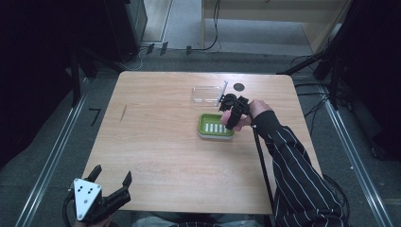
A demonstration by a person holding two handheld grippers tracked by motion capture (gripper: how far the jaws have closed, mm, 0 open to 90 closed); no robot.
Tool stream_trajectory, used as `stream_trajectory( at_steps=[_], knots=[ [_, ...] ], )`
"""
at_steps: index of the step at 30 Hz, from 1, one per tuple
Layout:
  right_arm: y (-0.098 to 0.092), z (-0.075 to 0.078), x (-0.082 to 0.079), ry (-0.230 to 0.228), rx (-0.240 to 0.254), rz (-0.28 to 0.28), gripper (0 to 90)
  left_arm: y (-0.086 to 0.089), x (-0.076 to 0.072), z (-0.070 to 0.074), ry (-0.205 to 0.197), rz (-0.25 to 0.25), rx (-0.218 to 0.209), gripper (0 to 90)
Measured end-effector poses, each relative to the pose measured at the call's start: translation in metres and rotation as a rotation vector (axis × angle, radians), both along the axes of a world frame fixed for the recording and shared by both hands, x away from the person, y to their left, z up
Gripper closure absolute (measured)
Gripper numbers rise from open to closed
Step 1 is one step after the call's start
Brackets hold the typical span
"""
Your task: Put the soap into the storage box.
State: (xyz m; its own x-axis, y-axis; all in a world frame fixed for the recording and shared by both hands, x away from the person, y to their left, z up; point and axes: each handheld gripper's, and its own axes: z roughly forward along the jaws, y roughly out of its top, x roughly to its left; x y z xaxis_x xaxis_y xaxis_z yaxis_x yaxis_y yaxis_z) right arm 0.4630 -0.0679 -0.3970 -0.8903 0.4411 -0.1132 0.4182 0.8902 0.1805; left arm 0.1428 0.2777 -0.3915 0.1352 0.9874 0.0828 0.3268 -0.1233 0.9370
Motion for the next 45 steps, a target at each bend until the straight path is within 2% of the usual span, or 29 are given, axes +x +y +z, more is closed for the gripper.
stream_trajectory(
  at_steps=[14, 26, 45],
  knots=[
    [0.009, -0.003, 0.002, -0.007, -0.009, 0.029, 39.0, 0.002, -0.001, -0.001, -0.001, -0.002, 0.0, 13.4],
    [0.018, -0.006, 0.007, -0.016, -0.006, 0.08, 39.0, 0.004, -0.003, -0.001, -0.003, 0.007, -0.005, 13.3],
    [0.026, -0.013, 0.011, -0.004, -0.013, 0.124, 39.0, 0.005, -0.004, -0.001, -0.002, 0.005, -0.004, 13.4]
  ],
)
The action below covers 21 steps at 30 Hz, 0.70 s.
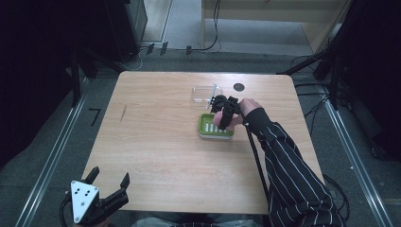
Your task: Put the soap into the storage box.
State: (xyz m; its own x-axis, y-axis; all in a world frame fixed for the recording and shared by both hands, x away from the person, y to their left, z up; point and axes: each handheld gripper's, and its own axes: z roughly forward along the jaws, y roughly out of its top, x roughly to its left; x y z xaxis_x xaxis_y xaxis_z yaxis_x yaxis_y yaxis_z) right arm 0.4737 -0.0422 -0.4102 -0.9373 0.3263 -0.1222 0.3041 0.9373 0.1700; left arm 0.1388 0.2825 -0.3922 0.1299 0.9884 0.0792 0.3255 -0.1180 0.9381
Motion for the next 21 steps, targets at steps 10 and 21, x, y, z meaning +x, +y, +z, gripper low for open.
stream_trajectory(
  at_steps=[10, 21],
  knots=[
    [0.005, -0.006, 0.002, 0.013, 0.0, 0.029, 38.9, 0.0, 0.0, 0.0, 0.0, 0.001, -0.002, 13.4],
    [0.008, -0.016, 0.007, 0.013, 0.006, 0.052, 38.9, 0.0, 0.0, 0.0, 0.0, 0.003, -0.001, 13.3]
  ],
)
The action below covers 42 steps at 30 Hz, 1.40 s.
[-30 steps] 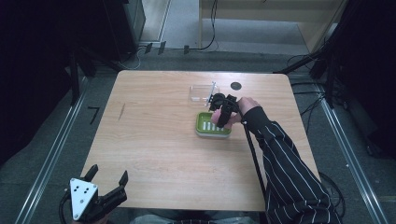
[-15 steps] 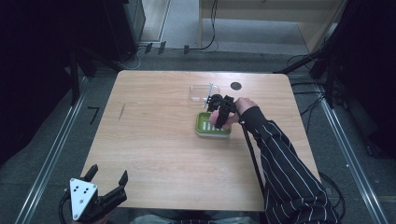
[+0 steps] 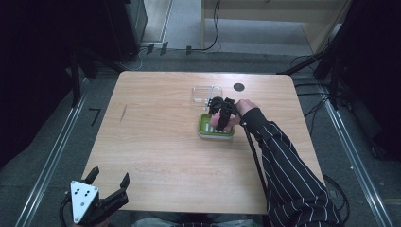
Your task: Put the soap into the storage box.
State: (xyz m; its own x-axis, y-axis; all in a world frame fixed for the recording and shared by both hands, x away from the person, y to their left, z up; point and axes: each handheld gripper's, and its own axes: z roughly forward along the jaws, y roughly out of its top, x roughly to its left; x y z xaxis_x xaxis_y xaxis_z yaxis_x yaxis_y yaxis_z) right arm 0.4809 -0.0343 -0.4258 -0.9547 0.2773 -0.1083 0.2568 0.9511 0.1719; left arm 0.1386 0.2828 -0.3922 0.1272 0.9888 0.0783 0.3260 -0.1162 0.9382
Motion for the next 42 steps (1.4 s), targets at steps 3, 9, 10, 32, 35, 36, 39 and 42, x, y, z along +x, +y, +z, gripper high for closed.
stream_trajectory(
  at_steps=[3, 9, 10, 32, 35, 36, 39, 42],
  knots=[
    [0.001, -0.003, 0.001, 0.0, 0.007, 0.013, 38.9, 0.0, 0.0, 0.0, 0.0, -0.001, 0.002, 13.4],
    [0.006, -0.007, 0.001, -0.011, 0.007, 0.036, 38.9, 0.0, 0.0, 0.0, -0.002, 0.002, 0.001, 13.4],
    [0.006, -0.008, 0.001, -0.006, 0.001, 0.036, 38.9, 0.0, 0.0, 0.0, -0.003, 0.003, -0.001, 13.4],
    [0.006, -0.021, 0.001, -0.02, -0.019, 0.078, 38.8, 0.0, 0.0, 0.0, -0.003, 0.0, 0.001, 13.4],
    [0.006, -0.021, 0.001, -0.023, -0.017, 0.077, 38.8, 0.0, 0.0, 0.0, -0.001, -0.002, 0.004, 13.4],
    [0.006, -0.021, 0.001, -0.025, -0.017, 0.073, 38.8, 0.0, 0.0, 0.0, -0.001, -0.003, 0.004, 13.4],
    [0.006, -0.021, 0.001, -0.02, -0.014, 0.066, 38.8, 0.0, 0.0, 0.0, -0.002, -0.002, 0.001, 13.4],
    [0.005, -0.021, 0.001, -0.018, -0.011, 0.058, 38.6, 0.0, 0.0, 0.0, -0.001, -0.004, 0.002, 13.4]
  ],
)
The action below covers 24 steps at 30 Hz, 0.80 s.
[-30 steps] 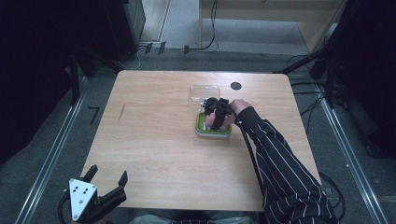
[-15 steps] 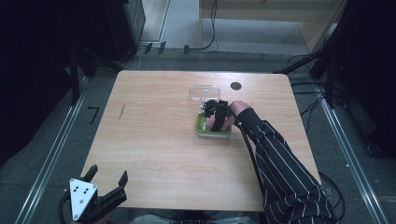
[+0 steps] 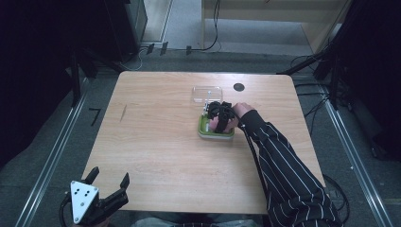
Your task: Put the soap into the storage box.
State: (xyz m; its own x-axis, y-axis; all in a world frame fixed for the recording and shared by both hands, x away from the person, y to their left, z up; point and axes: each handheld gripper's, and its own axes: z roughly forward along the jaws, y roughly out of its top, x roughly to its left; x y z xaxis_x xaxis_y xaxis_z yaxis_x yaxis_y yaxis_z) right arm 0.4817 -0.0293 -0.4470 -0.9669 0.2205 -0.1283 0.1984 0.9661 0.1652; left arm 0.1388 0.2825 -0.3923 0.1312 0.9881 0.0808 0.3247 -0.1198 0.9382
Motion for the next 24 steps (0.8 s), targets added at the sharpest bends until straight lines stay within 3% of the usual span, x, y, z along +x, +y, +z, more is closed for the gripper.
stream_trajectory(
  at_steps=[13, 18, 24],
  knots=[
    [-0.005, 0.002, 0.003, 0.009, 0.035, -0.002, 36.1, -0.001, 0.001, 0.0, -0.002, 0.0, -0.002, 13.3],
    [-0.008, 0.012, 0.003, 0.003, 0.053, -0.029, 31.4, -0.001, 0.001, 0.0, -0.001, -0.002, 0.0, 13.3],
    [-0.011, 0.017, 0.0, 0.032, 0.048, -0.097, 20.3, -0.001, 0.002, 0.0, 0.0, -0.004, 0.0, 13.4]
  ],
)
